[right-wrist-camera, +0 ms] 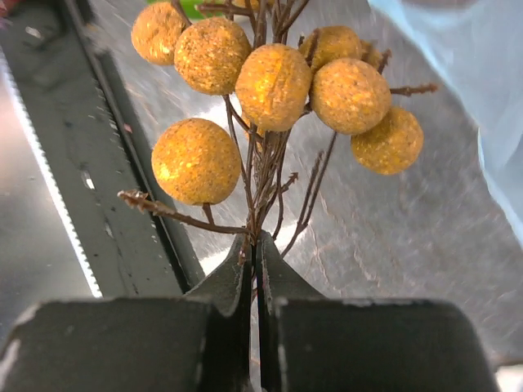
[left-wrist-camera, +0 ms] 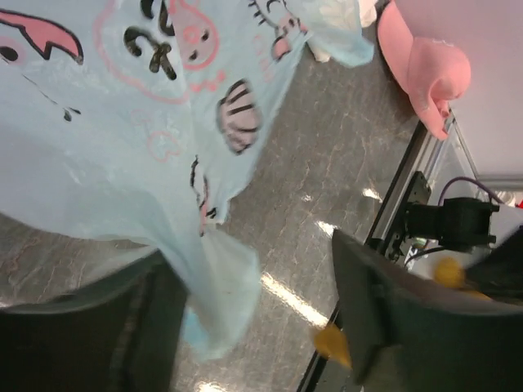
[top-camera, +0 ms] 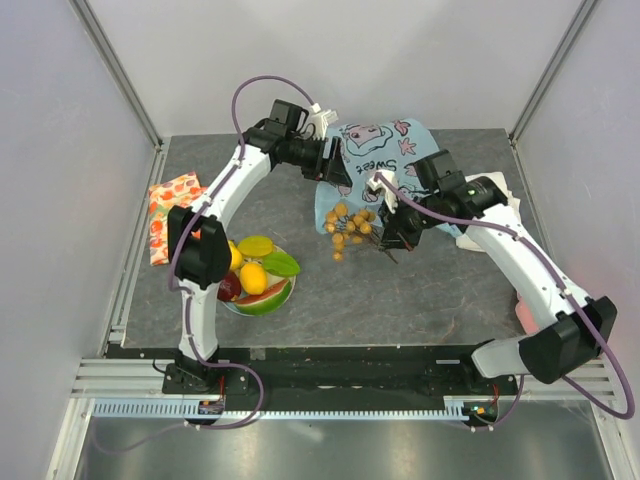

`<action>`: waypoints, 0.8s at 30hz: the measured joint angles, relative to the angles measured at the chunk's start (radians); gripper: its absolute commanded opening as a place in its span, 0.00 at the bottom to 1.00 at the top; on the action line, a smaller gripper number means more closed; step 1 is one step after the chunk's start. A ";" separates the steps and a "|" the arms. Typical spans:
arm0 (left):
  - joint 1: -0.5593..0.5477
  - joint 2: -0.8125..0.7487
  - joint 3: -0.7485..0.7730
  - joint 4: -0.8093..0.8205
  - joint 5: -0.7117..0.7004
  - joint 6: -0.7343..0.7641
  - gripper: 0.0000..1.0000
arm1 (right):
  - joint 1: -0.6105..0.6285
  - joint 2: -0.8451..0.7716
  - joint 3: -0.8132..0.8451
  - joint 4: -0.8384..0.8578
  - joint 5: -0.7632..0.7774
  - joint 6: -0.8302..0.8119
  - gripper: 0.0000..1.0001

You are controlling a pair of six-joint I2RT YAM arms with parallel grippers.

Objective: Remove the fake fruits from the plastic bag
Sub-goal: Place the plastic bag at the center of the board, then place the fake fruit on the plate.

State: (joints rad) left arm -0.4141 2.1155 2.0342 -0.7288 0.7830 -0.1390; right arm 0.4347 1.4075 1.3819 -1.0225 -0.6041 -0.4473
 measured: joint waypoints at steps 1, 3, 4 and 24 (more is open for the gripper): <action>0.003 -0.005 0.000 -0.002 -0.009 -0.002 0.84 | 0.000 -0.016 0.021 -0.008 -0.018 -0.006 0.00; 0.013 -0.030 -0.003 -0.005 -0.029 0.000 0.86 | 0.005 -0.018 0.079 -0.009 -0.056 -0.014 0.00; 0.023 -0.055 -0.014 -0.010 -0.043 0.000 0.86 | 0.010 -0.009 0.102 -0.005 -0.070 -0.014 0.00; 0.315 -0.678 -0.336 -0.052 -0.251 0.063 0.84 | 0.327 0.605 0.480 0.258 -0.298 0.228 0.01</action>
State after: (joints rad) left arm -0.0994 1.4376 1.6985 -0.7811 0.5316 -0.0761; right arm 0.7612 2.0121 1.8618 -0.7647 -0.9020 -0.2192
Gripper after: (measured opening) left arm 0.851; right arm 0.013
